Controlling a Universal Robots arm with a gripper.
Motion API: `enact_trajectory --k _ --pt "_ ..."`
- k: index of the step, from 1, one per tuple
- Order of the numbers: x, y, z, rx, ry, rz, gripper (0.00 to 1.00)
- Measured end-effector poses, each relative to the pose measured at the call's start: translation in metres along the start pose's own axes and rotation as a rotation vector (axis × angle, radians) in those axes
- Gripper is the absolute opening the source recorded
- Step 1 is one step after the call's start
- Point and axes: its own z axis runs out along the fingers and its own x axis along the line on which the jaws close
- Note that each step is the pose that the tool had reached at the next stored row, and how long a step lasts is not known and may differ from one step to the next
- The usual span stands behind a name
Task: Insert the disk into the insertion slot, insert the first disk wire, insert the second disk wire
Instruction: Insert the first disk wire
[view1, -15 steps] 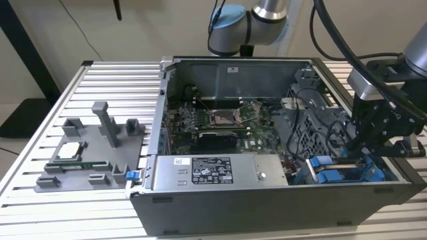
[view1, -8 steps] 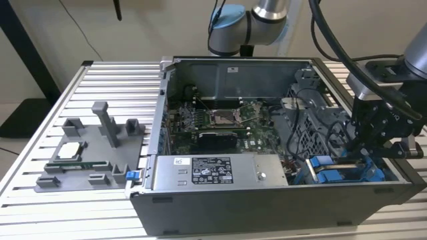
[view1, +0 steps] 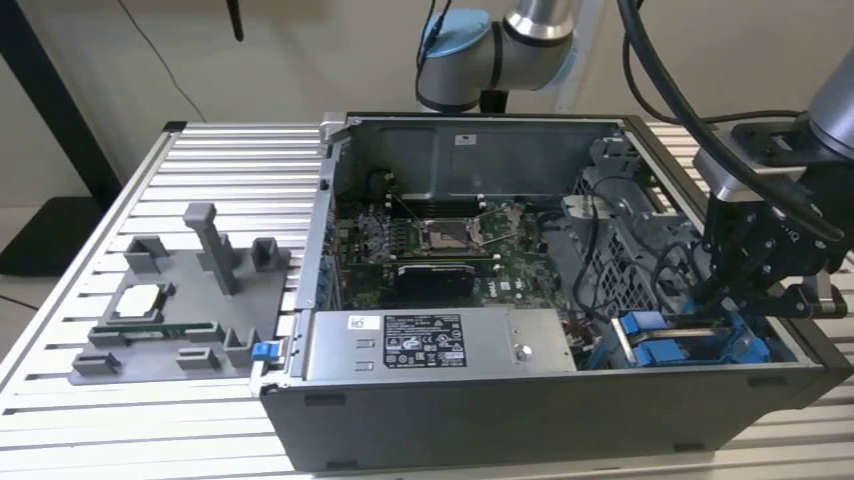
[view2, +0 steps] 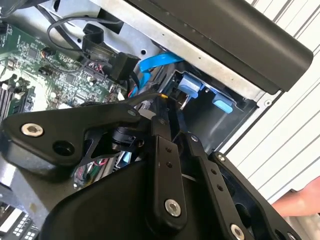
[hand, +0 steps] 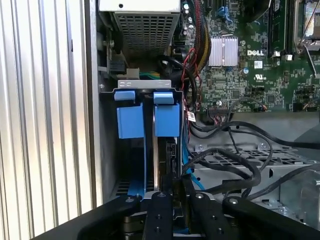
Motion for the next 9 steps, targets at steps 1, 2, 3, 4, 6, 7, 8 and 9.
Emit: enact_trajectory --k 1,2,3,4,6,7,8,9 --pt "0.0 -0.0001 0.0002 0.0 0.0001 0.0 0.0" --pt "0.0 -0.0001 0.0006 0.0001 -0.0002 0.0 0.0" --pt "0.0001 -0.0002 0.0011 0.0001 -0.0004 0.0 0.0" --pt "0.0001 -0.0001 0.0014 0.0001 -0.0003 0.0 0.0" --pt "0.0001 -0.0001 0.0018 0.0 0.0001 0.0 0.0" --pt "0.0001 -0.0001 0.0023 0.0 0.0001 0.0 0.0" --pt "0.0002 -0.0001 0.0031 0.0 -0.0003 0.001 0.0" --pt "0.0003 -0.0001 0.0043 0.0 -0.0005 0.001 0.0"
